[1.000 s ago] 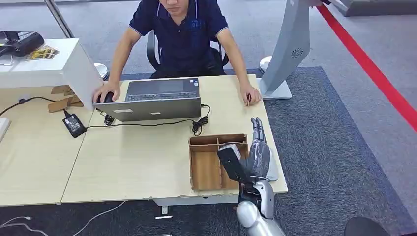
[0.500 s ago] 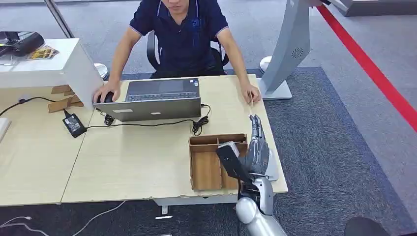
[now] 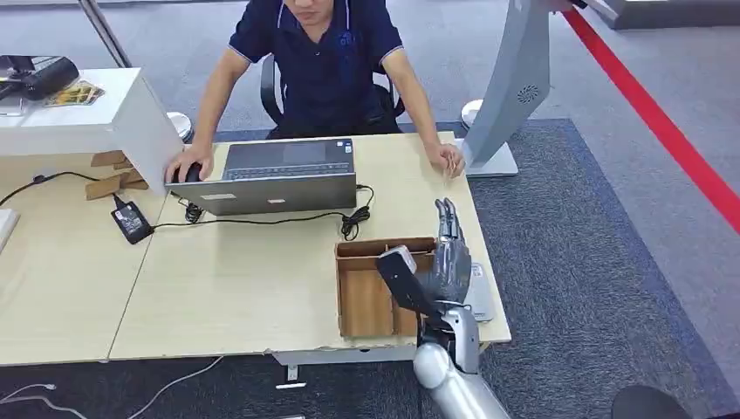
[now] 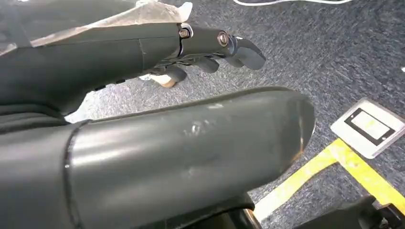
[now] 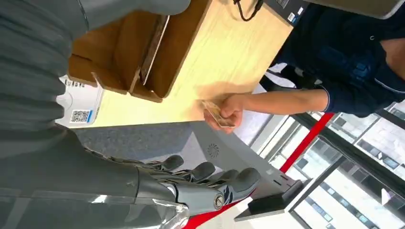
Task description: Pass the card to the sensor for recognition and then transmit it.
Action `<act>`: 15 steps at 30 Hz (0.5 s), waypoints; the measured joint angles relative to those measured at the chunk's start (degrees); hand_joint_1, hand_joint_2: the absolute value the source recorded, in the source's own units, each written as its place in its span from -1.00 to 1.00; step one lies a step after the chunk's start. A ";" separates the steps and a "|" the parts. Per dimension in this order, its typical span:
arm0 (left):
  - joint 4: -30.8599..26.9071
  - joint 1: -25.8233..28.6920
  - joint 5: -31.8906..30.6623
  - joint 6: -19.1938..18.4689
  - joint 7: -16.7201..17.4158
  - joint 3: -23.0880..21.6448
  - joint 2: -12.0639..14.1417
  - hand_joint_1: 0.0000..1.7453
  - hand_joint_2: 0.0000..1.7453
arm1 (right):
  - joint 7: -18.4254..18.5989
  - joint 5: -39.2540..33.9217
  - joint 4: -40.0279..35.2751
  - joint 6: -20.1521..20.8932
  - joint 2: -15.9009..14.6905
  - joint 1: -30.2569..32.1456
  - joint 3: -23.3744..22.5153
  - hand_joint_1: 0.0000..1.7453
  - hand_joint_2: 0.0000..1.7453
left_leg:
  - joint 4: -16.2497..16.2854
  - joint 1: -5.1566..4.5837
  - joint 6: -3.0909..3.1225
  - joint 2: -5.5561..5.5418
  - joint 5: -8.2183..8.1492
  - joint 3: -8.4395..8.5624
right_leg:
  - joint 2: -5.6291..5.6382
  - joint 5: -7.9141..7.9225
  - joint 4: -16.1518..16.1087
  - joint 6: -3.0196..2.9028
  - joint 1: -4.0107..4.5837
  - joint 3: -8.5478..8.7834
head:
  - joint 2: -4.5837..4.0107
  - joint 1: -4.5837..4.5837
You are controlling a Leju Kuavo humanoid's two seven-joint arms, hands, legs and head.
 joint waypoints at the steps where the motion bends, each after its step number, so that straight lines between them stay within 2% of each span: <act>1: 0.00 -0.01 0.00 0.00 0.00 0.00 0.00 -1.00 -1.00 | 0.00 0.09 0.15 0.00 0.07 -0.05 0.00 -1.00 1.00 | 0.00 0.00 0.00 0.00 0.00 0.00 | 0.00 0.00 0.00 0.00 0.00 0.00 | 0.00 0.00; 15: 0.00 0.00 0.53 0.00 -0.04 0.00 0.00 -1.00 -1.00 | 0.57 0.33 1.20 0.00 0.04 0.08 0.00 -1.00 1.00 | 0.00 0.00 0.00 0.00 0.00 0.00 | 0.00 0.00 0.00 0.00 0.00 -0.01 | 0.00 0.00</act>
